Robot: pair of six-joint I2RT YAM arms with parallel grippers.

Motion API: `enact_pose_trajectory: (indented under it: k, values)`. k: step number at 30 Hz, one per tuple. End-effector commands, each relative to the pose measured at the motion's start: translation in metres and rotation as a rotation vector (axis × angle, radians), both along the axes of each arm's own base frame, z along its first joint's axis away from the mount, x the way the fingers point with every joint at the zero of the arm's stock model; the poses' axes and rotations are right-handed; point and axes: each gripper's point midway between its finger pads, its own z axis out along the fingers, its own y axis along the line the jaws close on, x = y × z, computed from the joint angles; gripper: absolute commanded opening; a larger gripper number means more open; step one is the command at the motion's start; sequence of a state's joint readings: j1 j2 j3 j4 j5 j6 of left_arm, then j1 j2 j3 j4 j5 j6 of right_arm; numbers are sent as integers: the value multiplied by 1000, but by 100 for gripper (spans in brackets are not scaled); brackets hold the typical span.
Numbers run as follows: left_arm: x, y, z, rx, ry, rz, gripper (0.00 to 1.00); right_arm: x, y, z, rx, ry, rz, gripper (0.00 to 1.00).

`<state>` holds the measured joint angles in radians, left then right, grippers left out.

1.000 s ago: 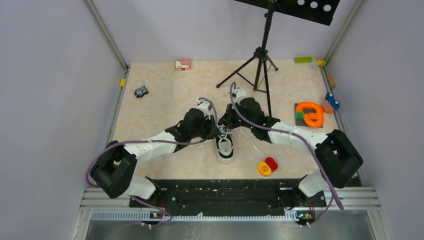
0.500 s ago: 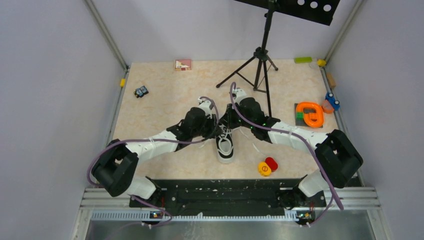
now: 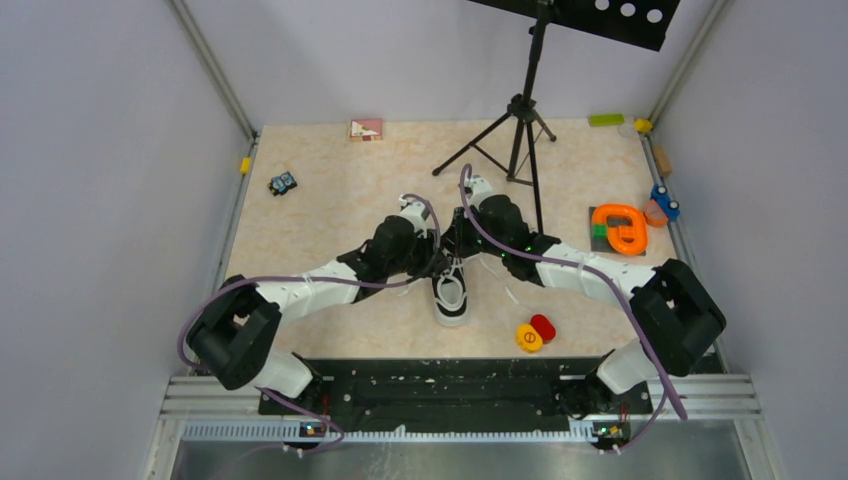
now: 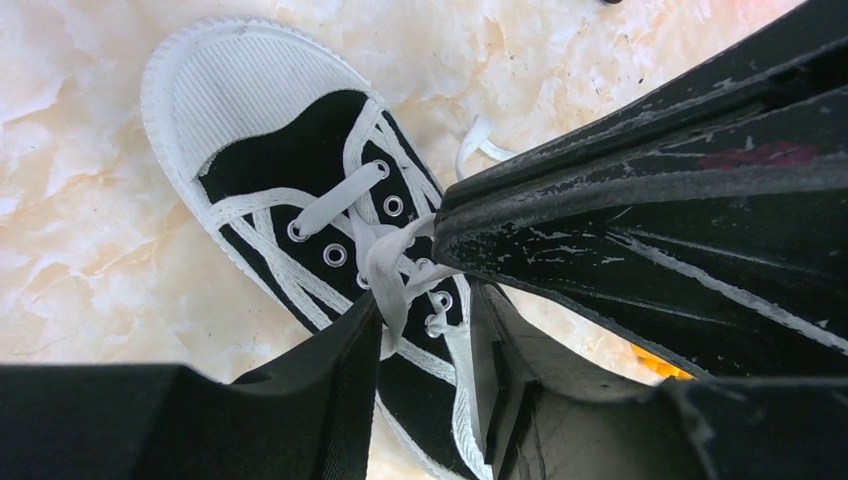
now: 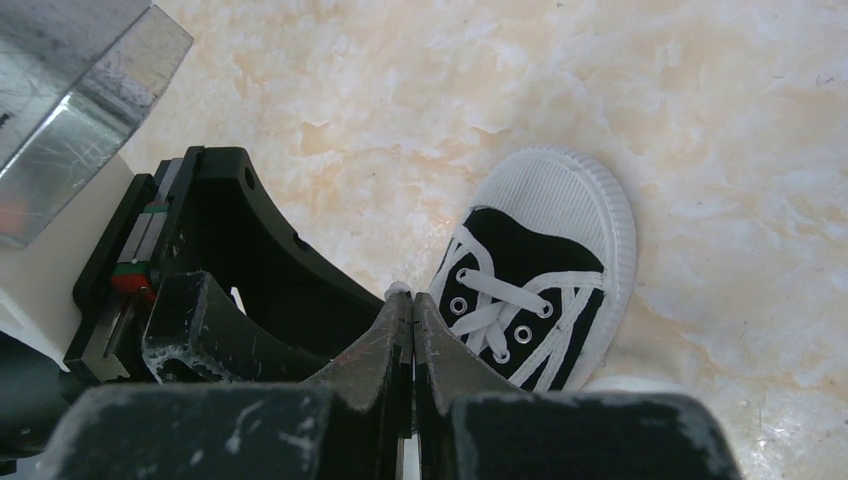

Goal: Tie the shoes
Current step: Wrap the shoelace around the shoelace.

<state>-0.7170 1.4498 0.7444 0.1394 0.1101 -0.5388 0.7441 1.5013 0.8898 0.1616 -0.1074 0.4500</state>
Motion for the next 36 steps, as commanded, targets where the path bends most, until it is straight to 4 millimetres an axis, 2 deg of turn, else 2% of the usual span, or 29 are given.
enact_pose_trajectory:
  k: [1, 9, 11, 14, 16, 20, 23, 25, 31, 36]
  values:
    - [12, -8, 26, -49, -74, 20, 42, 2, 11, 18, 56, -47, 15, 0]
    - [13, 2, 27, -23, -95, 56, 45, 2, 11, 18, 54, -47, 16, 0]
    - [10, 4, 32, -31, -104, 56, 52, 2, 11, 18, 55, -47, 16, 0]
    - [6, 8, 39, -41, -116, 61, 72, 2, 11, 18, 55, -48, 16, 0]
    - [4, 12, 39, -35, -116, 72, 79, 2, 11, 17, 55, -47, 18, 0]
    - [-1, 17, 32, -20, -106, 70, 82, 2, 12, 17, 56, -46, 20, 0]
    - [1, 22, 28, -5, -110, 96, 76, 2, 12, 17, 54, -47, 22, 0]
    - [0, 21, 26, -6, -104, 92, 61, 2, 12, 17, 52, -46, 21, 0]
    - [2, 17, 26, -14, -103, 85, 29, 2, 13, 17, 53, -48, 22, 0]
    - [-2, 13, 26, -25, -90, 58, 26, 3, 13, 17, 54, -47, 21, 0]
